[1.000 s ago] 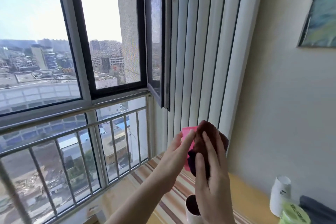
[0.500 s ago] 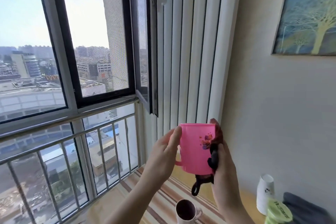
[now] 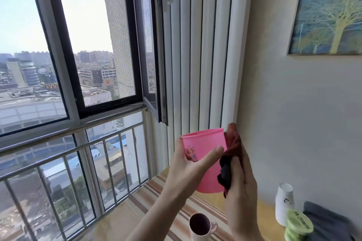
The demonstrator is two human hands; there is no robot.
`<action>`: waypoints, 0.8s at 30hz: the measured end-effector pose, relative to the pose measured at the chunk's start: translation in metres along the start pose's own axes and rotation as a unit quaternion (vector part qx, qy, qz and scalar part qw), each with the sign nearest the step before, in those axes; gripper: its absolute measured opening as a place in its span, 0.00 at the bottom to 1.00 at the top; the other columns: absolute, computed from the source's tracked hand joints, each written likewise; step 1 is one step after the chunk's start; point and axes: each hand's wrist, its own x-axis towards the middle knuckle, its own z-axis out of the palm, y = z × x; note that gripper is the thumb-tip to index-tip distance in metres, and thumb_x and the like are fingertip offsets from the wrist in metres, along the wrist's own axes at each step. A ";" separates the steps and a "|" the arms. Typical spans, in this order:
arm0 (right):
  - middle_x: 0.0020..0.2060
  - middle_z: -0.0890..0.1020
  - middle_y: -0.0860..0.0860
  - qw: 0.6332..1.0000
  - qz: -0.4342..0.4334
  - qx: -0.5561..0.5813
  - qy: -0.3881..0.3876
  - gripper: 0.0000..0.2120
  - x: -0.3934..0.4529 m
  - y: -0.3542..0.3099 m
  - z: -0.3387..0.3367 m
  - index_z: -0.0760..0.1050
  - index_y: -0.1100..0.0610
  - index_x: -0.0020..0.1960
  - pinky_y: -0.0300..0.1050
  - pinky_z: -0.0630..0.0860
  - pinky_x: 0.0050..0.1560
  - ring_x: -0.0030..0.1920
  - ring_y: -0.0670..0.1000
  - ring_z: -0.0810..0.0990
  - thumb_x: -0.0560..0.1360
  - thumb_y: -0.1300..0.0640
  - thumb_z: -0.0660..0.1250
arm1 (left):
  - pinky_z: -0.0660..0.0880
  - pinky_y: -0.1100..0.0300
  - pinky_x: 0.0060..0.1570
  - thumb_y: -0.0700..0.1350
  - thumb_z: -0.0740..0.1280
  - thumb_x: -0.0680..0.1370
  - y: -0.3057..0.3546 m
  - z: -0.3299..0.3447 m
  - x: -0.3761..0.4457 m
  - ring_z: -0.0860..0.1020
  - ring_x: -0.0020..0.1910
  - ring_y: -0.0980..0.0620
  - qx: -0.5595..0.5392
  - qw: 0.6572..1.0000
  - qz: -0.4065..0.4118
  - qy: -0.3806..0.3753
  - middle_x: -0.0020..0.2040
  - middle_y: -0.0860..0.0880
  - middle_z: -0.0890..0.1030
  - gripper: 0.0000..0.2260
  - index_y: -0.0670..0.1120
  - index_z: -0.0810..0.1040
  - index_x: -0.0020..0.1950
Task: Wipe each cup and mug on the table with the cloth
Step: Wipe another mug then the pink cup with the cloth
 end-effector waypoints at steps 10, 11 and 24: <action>0.75 0.65 0.37 0.983 -0.092 -0.156 0.032 0.26 -0.003 0.007 0.001 0.60 0.44 0.76 0.61 0.70 0.69 0.75 0.47 0.67 0.78 0.48 0.55 | 0.76 0.65 0.59 0.69 0.68 0.70 0.000 0.003 -0.007 0.78 0.63 0.63 0.040 0.998 0.050 -0.008 0.65 0.59 0.75 0.38 0.65 0.58 0.78; 0.74 0.66 0.37 0.979 -0.102 -0.175 0.034 0.26 -0.005 0.008 0.003 0.61 0.45 0.76 0.60 0.70 0.70 0.75 0.45 0.66 0.78 0.49 0.55 | 0.78 0.66 0.55 0.67 0.67 0.73 0.001 0.003 -0.009 0.80 0.60 0.61 0.011 0.999 0.047 -0.015 0.63 0.55 0.78 0.37 0.60 0.59 0.78; 0.50 0.71 0.22 0.986 -0.018 -0.166 0.030 0.30 0.000 -0.015 0.014 0.64 0.33 0.70 0.66 0.77 0.55 0.59 0.64 0.76 0.72 0.26 0.48 | 0.81 0.63 0.45 0.60 0.77 0.58 0.014 -0.002 -0.002 0.84 0.53 0.56 -0.025 0.998 0.052 0.004 0.59 0.47 0.80 0.40 0.52 0.68 0.66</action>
